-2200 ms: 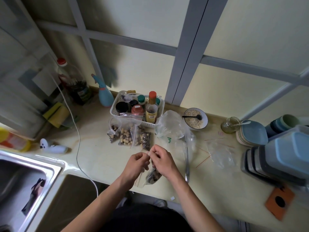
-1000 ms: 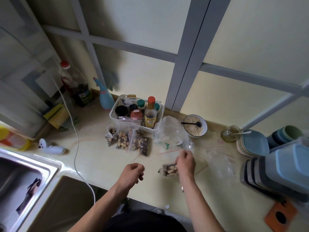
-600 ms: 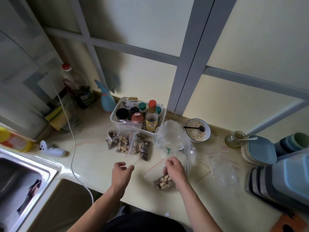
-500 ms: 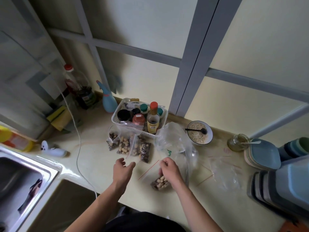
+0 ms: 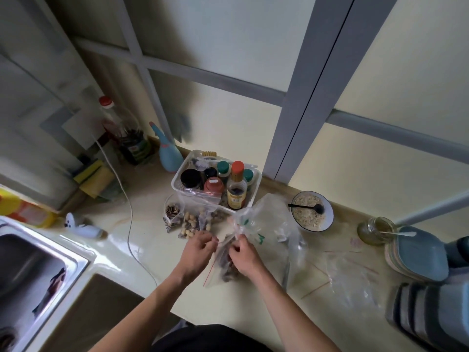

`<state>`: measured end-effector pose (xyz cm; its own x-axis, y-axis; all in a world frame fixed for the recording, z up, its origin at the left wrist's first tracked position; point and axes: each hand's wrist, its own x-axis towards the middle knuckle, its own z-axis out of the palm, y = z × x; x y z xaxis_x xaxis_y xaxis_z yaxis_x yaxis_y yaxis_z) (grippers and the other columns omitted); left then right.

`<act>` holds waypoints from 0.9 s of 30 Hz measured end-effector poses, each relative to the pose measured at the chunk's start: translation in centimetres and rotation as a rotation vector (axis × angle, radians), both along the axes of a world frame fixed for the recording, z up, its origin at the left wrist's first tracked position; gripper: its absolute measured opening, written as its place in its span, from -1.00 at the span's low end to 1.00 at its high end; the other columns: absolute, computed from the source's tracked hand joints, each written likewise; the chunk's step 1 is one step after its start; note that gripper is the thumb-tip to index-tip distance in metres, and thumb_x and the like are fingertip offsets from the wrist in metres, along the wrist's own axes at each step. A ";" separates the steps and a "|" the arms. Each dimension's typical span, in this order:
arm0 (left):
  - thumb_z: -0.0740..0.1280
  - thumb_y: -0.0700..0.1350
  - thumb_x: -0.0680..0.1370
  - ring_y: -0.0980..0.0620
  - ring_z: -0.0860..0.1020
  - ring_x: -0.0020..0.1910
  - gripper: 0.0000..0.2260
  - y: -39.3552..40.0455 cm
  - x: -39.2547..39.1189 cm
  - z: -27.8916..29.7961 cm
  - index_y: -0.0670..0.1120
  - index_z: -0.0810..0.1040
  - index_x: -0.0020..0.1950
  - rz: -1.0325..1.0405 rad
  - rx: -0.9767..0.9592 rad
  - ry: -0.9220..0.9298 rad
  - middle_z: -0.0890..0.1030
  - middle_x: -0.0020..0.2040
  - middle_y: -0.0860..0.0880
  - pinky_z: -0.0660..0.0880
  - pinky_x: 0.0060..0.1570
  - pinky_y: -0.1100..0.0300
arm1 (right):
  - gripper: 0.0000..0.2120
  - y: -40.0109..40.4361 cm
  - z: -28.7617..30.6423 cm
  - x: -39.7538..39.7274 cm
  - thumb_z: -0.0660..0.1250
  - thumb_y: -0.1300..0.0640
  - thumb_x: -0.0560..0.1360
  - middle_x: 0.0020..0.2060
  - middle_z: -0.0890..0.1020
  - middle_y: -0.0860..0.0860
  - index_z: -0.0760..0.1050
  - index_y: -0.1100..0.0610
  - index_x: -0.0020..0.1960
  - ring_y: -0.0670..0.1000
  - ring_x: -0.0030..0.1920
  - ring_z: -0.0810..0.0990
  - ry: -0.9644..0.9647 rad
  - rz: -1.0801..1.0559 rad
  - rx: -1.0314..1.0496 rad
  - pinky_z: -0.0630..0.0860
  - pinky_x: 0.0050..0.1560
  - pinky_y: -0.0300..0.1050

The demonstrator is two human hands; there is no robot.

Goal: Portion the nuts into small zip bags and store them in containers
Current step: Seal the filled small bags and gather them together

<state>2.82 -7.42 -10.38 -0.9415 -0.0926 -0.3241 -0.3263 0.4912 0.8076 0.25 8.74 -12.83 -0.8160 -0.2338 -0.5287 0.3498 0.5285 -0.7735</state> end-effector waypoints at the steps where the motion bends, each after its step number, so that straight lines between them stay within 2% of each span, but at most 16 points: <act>1: 0.24 -0.05 0.47 0.15 0.49 -0.22 -0.80 0.0 -0.2 -0.1 -0.03 0.48 -0.34 -0.006 0.073 -0.018 0.54 -0.30 0.06 0.43 -0.10 0.14 | -0.63 0.0 -0.5 -0.2 0.24 0.12 0.61 0.02 0.69 -0.03 0.43 -0.09 0.40 0.01 0.02 0.66 -0.014 0.020 0.005 0.55 0.04 -0.17; 4: 0.21 -0.08 0.50 0.00 0.59 -0.23 -0.82 0.3 -0.7 -0.2 -0.08 0.51 -0.26 0.094 0.265 -0.065 0.62 -0.28 -0.02 0.54 -0.07 -0.01 | -0.83 -0.2 -1.5 -0.4 0.26 0.05 0.57 -0.03 0.70 -0.08 0.58 -0.02 0.10 -0.04 0.00 0.66 -0.002 0.035 0.052 0.59 0.12 -0.04; 6: 0.19 -0.07 0.54 -0.12 0.64 -0.14 -0.82 0.3 -0.9 -0.7 -0.11 0.54 -0.13 0.287 0.341 -0.037 0.67 -0.17 -0.13 0.56 -0.06 -0.03 | -0.86 -0.4 -1.2 -0.6 0.26 0.09 0.60 -0.13 0.69 -0.07 0.60 0.03 0.00 -0.04 -0.09 0.65 -0.007 -0.127 -0.001 0.59 0.00 -0.09; 8: 0.20 -0.03 0.55 -0.14 0.62 -0.08 -0.82 0.0 -1.2 -1.0 -0.07 0.55 -0.07 0.499 0.274 -0.028 0.66 -0.13 -0.09 0.54 -0.04 -0.07 | -0.85 -0.3 -0.7 -1.0 0.23 0.12 0.64 -0.29 0.62 -0.04 0.55 0.07 -0.05 -0.03 -0.25 0.58 -0.043 -0.360 -0.089 0.52 -0.21 -0.16; 10: 0.19 -0.08 0.56 -0.13 0.60 -0.01 -0.83 -0.6 -1.4 -1.3 -0.06 0.56 0.00 0.579 0.191 -0.064 0.65 -0.08 -0.03 0.52 -0.01 -0.02 | -0.85 -0.3 -0.5 -1.7 0.22 0.15 0.65 -0.34 0.58 0.01 0.52 0.11 -0.06 -0.02 -0.31 0.53 -0.072 -0.544 -0.167 0.44 -0.33 -0.23; 13: 0.26 -0.08 0.51 -0.04 0.60 0.06 -0.71 -1.9 -2.0 -1.9 -0.10 0.55 0.20 0.501 0.075 -0.071 0.64 0.07 -0.02 0.55 0.04 0.05 | -0.87 -0.6 -0.5 -3.0 0.24 0.14 0.65 -0.23 0.68 0.07 0.53 0.16 0.05 0.02 -0.23 0.62 -0.114 -0.650 -0.272 0.48 -0.28 -0.20; 16: 0.33 -0.09 0.49 -0.05 0.57 0.09 -0.66 -3.2 -2.7 -2.7 -0.03 0.50 0.27 0.379 -0.121 0.022 0.56 0.16 -0.04 0.59 0.08 -0.02 | -0.69 -0.7 -0.7 -3.5 0.30 0.02 0.60 0.08 0.65 0.05 0.44 0.13 0.28 0.02 0.06 0.64 -0.136 -0.595 -0.256 0.51 -0.06 -0.16; 19: 0.31 -0.25 0.52 -0.05 0.54 0.02 -0.67 -3.1 -3.9 -1.5 -0.02 0.51 0.27 0.240 -0.270 0.186 0.52 0.17 -0.05 0.55 -0.03 0.07 | -0.70 -0.7 -0.9 -3.0 0.30 0.12 0.62 0.17 0.58 0.00 0.33 0.12 0.31 -0.10 0.06 0.59 -0.141 -0.571 -0.220 0.49 -0.12 -0.26; 21: 0.30 -0.31 0.51 -0.04 0.54 0.05 -0.62 -2.9 -4.8 -0.5 -0.05 0.53 0.29 0.146 -0.353 0.257 0.50 0.24 -0.05 0.51 -0.08 0.13 | -0.68 -0.9 -1.1 -2.6 0.29 0.19 0.61 0.24 0.58 0.00 0.30 0.09 0.32 -0.08 0.13 0.60 -0.104 -0.576 -0.185 0.49 -0.11 -0.31; 24: 0.33 -0.35 0.46 -0.09 0.58 0.08 -0.49 -3.3 -6.2 -0.2 -0.07 0.48 0.39 -0.011 -0.571 0.249 0.42 0.41 -0.06 0.59 -0.17 0.04 | -0.63 -1.5 -0.6 -1.8 0.29 0.22 0.61 0.24 0.55 0.01 0.30 0.08 0.38 0.00 0.19 0.60 -0.032 -0.620 -0.092 0.46 -0.13 -0.43; 26: 0.33 -0.39 0.44 -0.10 0.59 -0.03 -0.45 -3.7 -7.1 -0.3 -0.08 0.43 0.40 -0.061 -0.643 0.212 0.40 0.44 -0.09 0.58 -0.28 0.05 | -0.61 -1.7 -0.3 -1.2 0.28 0.23 0.61 0.20 0.58 0.02 0.32 0.13 0.41 -0.01 0.14 0.61 0.024 -0.650 -0.030 0.47 -0.20 -0.51; 27: 0.33 -0.38 0.45 -0.09 0.58 -0.11 -0.50 -3.7 -7.3 -0.2 -0.08 0.42 0.37 -0.085 -0.646 0.205 0.43 0.39 -0.10 0.55 -0.33 0.07 | -0.64 -1.8 -0.2 -0.8 0.29 0.24 0.61 0.16 0.61 0.02 0.35 0.14 0.38 -0.04 0.09 0.60 0.055 -0.661 0.007 0.45 -0.22 -0.55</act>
